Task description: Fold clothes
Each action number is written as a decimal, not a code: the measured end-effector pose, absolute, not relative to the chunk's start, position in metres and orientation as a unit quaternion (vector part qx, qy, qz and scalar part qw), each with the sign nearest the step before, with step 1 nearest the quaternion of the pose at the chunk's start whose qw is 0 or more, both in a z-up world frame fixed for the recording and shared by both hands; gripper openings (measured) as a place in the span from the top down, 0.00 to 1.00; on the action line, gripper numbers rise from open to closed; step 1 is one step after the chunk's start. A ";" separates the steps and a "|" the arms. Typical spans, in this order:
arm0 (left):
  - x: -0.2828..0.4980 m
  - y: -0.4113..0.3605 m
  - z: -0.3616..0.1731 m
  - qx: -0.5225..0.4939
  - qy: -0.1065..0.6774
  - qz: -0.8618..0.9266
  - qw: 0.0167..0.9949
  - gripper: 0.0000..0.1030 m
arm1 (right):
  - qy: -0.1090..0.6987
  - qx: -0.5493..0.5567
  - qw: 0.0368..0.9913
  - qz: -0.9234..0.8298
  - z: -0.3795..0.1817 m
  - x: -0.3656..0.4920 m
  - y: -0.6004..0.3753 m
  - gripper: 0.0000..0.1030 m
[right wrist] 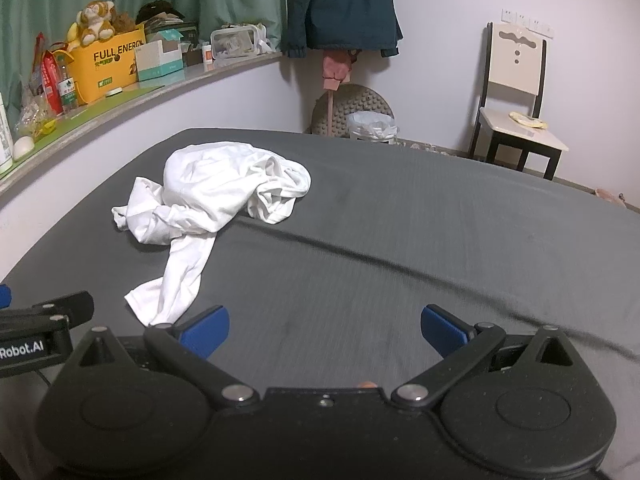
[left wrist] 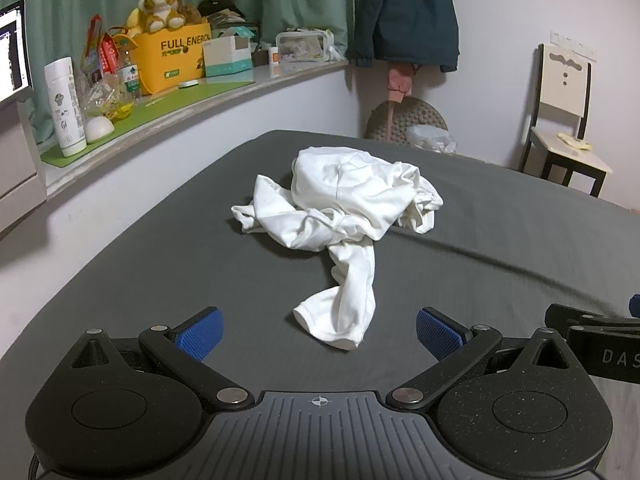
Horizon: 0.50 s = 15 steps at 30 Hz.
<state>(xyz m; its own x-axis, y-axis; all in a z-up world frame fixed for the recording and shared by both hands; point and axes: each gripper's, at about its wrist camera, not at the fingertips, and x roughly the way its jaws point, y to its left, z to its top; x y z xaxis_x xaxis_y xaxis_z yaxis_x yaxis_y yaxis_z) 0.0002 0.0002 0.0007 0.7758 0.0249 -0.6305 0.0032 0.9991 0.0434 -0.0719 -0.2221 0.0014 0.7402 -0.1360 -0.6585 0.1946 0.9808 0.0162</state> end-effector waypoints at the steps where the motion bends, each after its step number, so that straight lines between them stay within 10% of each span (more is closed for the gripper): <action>1: 0.000 0.000 0.001 0.020 0.337 0.005 0.941 0.00 | 0.349 0.041 0.932 -0.089 0.001 -0.072 -0.222 0.00; 15: 0.002 -0.001 -0.003 0.024 0.338 0.003 0.941 0.00 | 0.356 0.043 0.929 -0.087 -0.001 -0.072 -0.224 0.00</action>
<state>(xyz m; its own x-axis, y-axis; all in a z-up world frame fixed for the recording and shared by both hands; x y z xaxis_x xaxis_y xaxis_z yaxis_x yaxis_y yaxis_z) 0.0019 -0.0005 -0.0027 0.7718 0.0213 -0.6355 0.0114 0.9988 0.0473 -0.0720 -0.2242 -0.0007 0.7311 -0.1317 -0.6694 0.1924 0.9812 0.0170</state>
